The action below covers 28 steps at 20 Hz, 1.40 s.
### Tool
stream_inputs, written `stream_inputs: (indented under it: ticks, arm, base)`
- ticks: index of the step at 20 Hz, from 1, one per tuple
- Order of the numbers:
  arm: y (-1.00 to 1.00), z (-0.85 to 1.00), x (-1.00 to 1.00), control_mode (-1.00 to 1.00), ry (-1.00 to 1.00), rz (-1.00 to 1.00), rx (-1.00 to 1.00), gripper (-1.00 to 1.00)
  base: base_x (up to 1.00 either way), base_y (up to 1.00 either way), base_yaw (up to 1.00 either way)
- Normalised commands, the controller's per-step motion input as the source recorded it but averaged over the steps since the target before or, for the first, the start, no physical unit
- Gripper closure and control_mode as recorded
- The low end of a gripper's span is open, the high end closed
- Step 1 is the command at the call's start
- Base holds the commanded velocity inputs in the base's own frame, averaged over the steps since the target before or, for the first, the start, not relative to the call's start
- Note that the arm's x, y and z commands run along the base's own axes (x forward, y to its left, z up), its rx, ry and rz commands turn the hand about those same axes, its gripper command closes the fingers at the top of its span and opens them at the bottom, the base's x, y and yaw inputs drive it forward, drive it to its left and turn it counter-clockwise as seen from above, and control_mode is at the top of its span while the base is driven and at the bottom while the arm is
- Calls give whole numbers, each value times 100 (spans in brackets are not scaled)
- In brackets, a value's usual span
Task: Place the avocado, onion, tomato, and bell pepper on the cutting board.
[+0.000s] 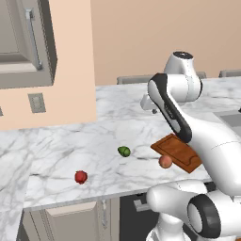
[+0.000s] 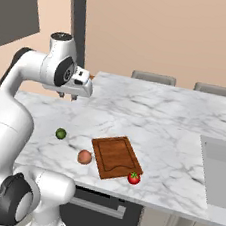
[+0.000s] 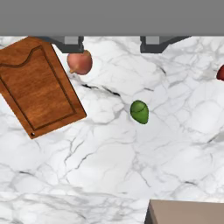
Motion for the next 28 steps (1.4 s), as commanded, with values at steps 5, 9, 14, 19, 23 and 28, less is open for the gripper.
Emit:
stream_inputs:
  ticks: [5,9,14,19,23,28]
  arm:
    - [0,-15,-30,-100,-1,0,0,-100]
    - [-17,-63,-21,-100,10,0,0,-100]
    - [-55,-69,14,-100,19,0,0,-100]
    - [-38,-55,35,-100,17,0,0,-100]
    - [-11,-46,13,-100,9,0,-1,-100]
    - [-2,-41,5,-100,0,0,0,-100]
  base:
    - [0,0,0]
    - [0,0,0]
    - [0,0,0]
    - [0,0,0]
    - [0,0,0]
    - [0,0,0]
